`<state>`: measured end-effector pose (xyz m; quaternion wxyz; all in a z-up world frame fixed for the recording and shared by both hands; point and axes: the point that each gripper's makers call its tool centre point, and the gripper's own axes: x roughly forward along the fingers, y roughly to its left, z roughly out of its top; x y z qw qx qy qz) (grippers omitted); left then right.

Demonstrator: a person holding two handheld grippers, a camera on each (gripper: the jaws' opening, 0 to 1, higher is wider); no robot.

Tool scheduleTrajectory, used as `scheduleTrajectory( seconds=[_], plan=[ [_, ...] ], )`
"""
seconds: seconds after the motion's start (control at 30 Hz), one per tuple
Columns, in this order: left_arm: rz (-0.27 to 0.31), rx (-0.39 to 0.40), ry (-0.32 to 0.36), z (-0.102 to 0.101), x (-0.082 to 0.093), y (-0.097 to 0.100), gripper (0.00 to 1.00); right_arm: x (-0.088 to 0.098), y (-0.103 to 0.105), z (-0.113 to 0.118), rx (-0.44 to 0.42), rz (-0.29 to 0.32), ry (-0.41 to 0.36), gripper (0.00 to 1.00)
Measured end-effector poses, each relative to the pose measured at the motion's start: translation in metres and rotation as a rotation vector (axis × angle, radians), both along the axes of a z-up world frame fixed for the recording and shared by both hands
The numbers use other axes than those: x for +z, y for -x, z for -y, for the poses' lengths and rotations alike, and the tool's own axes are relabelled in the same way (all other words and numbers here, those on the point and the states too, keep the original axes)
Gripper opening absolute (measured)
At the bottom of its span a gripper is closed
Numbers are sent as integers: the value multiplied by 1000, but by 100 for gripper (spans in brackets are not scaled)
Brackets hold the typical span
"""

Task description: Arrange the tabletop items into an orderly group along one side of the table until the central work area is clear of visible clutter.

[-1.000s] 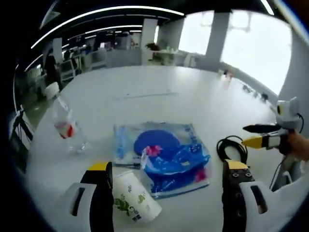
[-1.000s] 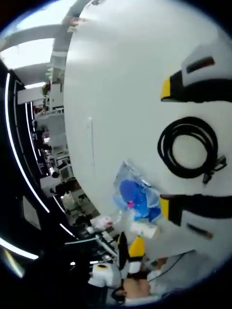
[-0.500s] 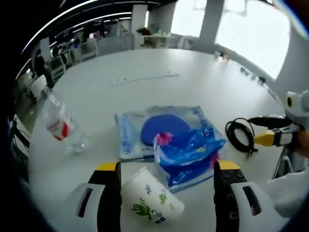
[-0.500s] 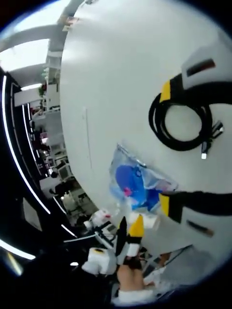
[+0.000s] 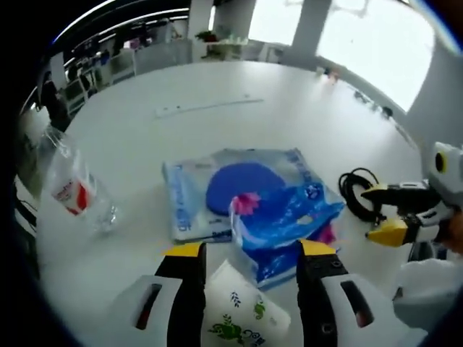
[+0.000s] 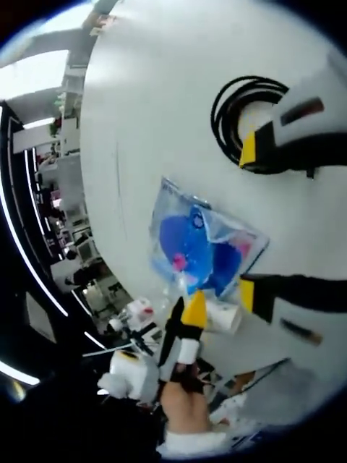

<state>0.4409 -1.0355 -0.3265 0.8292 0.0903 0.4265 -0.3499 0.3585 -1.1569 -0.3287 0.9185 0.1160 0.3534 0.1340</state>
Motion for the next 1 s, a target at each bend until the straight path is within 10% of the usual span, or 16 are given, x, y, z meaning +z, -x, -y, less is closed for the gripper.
scheduleTrajectory(
  seconds=[0.3,0.63,1.0],
  plan=[
    [-35,-23,-21,8,-10,-4,34,-16,-13,-20,36,-50,-17,45],
    [-51,5,-34,7,-15,-6,11,-35,-7,-27,102,-128,14,8],
    [-19,107,71,6,16,-13,0,-4,-19,-6,42,-56,-41,0]
  ],
)
